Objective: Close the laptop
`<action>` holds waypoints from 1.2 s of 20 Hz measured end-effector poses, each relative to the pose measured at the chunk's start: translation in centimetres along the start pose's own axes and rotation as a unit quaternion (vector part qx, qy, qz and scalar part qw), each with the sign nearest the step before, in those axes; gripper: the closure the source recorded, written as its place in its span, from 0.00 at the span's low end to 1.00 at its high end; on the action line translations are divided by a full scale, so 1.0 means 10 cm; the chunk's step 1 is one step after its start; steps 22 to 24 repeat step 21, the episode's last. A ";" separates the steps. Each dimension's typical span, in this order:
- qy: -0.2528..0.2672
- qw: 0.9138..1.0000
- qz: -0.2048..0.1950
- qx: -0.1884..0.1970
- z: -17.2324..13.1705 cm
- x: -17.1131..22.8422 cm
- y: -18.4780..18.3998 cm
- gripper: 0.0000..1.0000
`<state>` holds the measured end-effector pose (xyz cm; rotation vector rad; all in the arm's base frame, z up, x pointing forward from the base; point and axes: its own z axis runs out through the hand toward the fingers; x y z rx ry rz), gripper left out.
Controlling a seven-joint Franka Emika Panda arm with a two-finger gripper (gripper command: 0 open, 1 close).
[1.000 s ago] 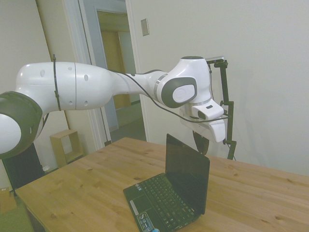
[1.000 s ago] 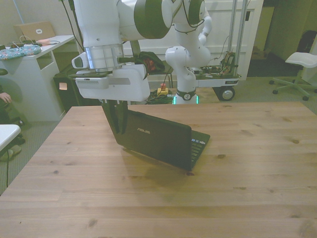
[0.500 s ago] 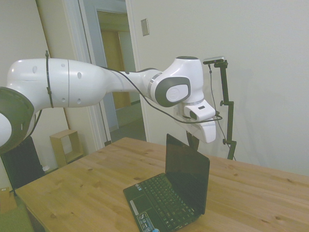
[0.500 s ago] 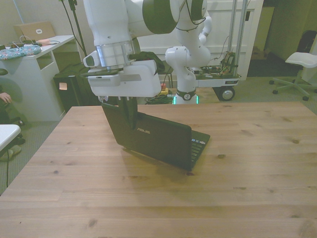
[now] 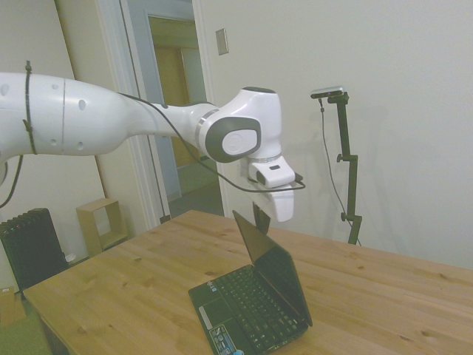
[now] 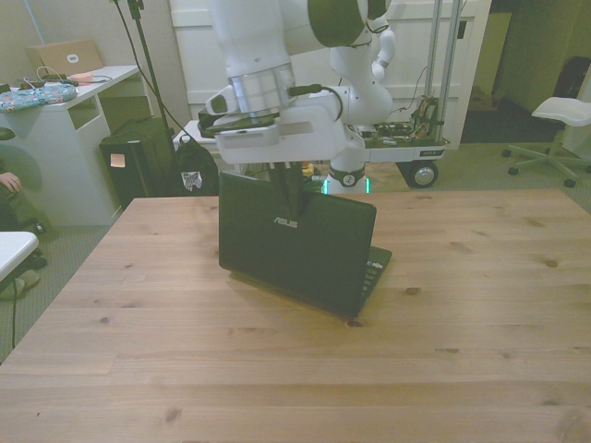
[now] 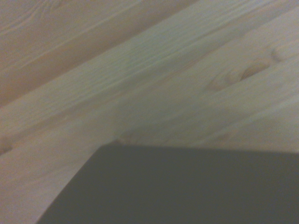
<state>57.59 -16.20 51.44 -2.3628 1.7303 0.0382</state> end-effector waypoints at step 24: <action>-0.033 0.998 -0.036 -0.036 0.53 -1.18 0.53 1.00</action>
